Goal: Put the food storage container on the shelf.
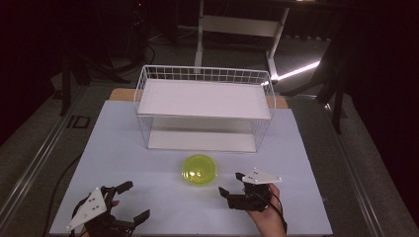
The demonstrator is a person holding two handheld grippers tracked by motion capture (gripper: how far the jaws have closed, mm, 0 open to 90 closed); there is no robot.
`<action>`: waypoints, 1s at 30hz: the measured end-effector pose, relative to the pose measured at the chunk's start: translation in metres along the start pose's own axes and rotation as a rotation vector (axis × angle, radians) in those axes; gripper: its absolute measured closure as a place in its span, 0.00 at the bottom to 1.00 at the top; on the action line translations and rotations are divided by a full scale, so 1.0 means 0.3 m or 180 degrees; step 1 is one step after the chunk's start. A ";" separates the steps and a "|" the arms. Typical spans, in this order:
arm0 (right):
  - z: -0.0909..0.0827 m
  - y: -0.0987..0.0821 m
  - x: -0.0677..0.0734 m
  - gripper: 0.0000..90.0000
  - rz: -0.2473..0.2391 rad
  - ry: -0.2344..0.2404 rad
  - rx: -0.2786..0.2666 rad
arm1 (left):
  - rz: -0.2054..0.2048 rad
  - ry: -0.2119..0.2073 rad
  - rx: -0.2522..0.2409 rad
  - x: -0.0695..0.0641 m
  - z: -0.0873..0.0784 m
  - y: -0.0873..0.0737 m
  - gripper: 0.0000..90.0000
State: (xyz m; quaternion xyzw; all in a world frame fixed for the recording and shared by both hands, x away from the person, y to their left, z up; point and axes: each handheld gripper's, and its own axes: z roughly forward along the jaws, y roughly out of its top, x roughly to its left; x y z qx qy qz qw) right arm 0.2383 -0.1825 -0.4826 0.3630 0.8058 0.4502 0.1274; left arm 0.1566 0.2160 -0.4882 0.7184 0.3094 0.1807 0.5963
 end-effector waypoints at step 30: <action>-0.037 0.150 0.006 0.15 0.0049 0.0219 -0.0265 | -0.0319 -0.0169 0.0315 0.085 0.176 0.191 0.01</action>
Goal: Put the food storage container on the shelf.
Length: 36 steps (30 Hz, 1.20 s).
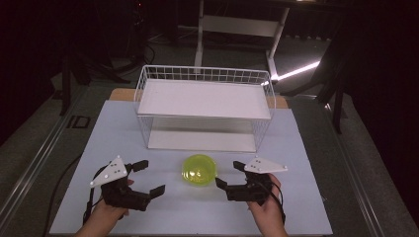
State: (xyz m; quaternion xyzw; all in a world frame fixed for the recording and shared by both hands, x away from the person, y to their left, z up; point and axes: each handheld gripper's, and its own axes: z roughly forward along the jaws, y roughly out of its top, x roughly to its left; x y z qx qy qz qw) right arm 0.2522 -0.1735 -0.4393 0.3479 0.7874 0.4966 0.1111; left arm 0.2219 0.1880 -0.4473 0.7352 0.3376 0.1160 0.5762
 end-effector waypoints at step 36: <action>0.215 -0.034 -0.102 0.50 0.0899 -0.0227 0.0389 | -0.1068 0.0172 0.0944 0.110 0.341 -0.040 0.21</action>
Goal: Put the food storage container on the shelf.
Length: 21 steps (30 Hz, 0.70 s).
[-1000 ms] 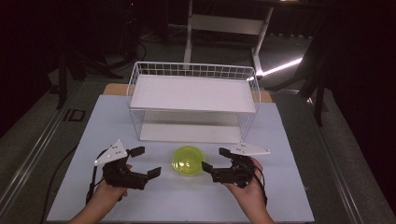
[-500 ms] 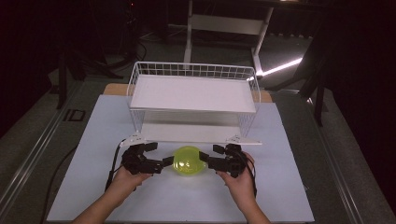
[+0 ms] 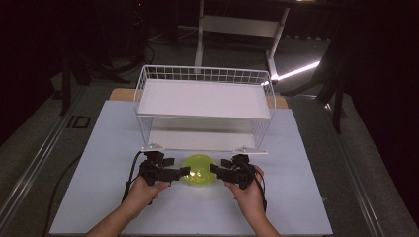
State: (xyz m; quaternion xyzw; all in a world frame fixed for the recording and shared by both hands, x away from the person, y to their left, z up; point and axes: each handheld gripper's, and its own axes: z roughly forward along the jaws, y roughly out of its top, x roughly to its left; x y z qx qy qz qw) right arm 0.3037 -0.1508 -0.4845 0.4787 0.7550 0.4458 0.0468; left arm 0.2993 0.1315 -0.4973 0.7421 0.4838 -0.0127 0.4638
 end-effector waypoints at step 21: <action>0.014 -0.023 0.002 0.87 0.0503 0.0221 0.0238 | -0.0285 -0.0186 0.0116 0.010 -0.003 -0.035 0.81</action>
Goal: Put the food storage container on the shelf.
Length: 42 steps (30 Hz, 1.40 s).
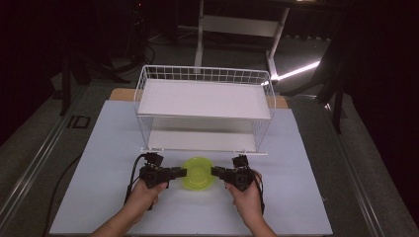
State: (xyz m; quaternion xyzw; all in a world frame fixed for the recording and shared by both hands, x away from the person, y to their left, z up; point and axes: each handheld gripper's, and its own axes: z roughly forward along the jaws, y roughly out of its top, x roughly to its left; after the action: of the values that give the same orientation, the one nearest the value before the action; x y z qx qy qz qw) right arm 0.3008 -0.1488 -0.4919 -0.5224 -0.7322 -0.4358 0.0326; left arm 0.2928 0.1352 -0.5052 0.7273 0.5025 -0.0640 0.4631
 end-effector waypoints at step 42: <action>0.047 0.135 -0.026 0.89 -0.0075 -0.0316 -0.0498 | 0.0439 0.0483 -0.0565 0.014 0.066 0.207 0.89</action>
State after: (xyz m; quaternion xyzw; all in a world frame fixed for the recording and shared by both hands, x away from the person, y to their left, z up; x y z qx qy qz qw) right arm 0.3423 -0.1420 -0.4801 -0.5357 -0.7027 -0.4656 -0.0498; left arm 0.3513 0.1193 -0.4810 0.7190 0.4886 0.0680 0.4896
